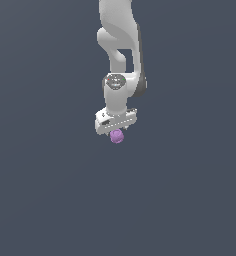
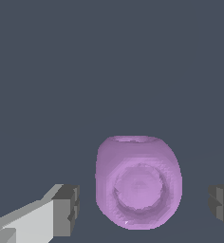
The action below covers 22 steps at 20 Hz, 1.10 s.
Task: Pick up the object and move it to a goal position.
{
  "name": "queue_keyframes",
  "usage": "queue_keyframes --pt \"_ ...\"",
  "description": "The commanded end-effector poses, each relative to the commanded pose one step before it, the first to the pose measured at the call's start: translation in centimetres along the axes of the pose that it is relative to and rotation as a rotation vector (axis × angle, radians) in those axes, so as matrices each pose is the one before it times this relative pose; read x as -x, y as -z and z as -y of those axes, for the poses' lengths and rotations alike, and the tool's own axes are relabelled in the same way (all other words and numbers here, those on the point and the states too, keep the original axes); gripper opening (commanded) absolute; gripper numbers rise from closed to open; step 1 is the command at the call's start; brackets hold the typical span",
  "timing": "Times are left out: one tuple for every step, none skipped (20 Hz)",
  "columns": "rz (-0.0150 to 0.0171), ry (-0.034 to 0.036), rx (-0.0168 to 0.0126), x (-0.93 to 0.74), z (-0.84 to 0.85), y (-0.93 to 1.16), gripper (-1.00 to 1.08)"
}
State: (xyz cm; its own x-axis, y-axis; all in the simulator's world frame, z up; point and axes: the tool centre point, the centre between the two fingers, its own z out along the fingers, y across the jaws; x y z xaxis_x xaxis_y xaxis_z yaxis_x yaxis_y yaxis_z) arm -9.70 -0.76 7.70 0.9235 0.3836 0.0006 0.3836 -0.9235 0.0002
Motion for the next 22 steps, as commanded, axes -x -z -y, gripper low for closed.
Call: queue_keyframes --pt "0.00070 0.00128 -0.00040 0.081 0.054 -1.084 1.00" --pt "-0.00003 0.00049 -0.00001 0.023 0.011 -0.519 1.00" --pt "-0.00003 0.00049 0.00000 0.016 0.010 -0.468 1.00" --pt "-0.00003 0.00049 0.00001 0.007 0.010 -0.410 1.00" --pt "0.00000 0.00000 0.00000 0.009 -0.014 -0.352 1.00" --pt "-0.00001 0.00049 0.00005 -0.007 0.009 -0.291 1.00" --pt "0.00000 0.00000 0.00000 -0.002 -0.014 -0.236 1.00" --pt "0.00000 0.00048 0.00009 -0.015 0.011 -0.179 1.00" --pt "0.00000 0.00000 0.00000 -0.006 -0.010 -0.127 1.00" --pt "0.00000 0.00000 0.00000 -0.004 -0.006 -0.075 1.00" --pt "0.00000 0.00000 0.00000 -0.002 -0.002 -0.025 1.00" --pt "0.00000 0.00000 0.00000 0.000 0.000 0.000 -1.00" --pt "0.00000 0.00000 0.00000 0.000 0.000 0.000 -1.00" --pt "0.00000 0.00000 0.00000 0.000 0.000 0.000 -1.00" --pt "0.00000 0.00000 0.00000 0.000 0.000 0.000 -1.00" --pt "0.00000 0.00000 0.00000 0.000 0.000 0.000 -1.00" --pt "0.00000 0.00000 0.00000 0.000 0.000 0.000 -1.00" --pt "0.00000 0.00000 0.00000 0.000 0.000 0.000 -1.00" --pt "0.00000 0.00000 0.00000 0.000 0.000 0.000 -1.00" --pt "0.00000 0.00000 0.00000 0.000 0.000 0.000 -1.00" --pt "0.00000 0.00000 0.00000 0.000 0.000 0.000 -1.00" --pt "-0.00138 -0.00068 0.00099 -0.024 -0.058 0.100 -1.00"
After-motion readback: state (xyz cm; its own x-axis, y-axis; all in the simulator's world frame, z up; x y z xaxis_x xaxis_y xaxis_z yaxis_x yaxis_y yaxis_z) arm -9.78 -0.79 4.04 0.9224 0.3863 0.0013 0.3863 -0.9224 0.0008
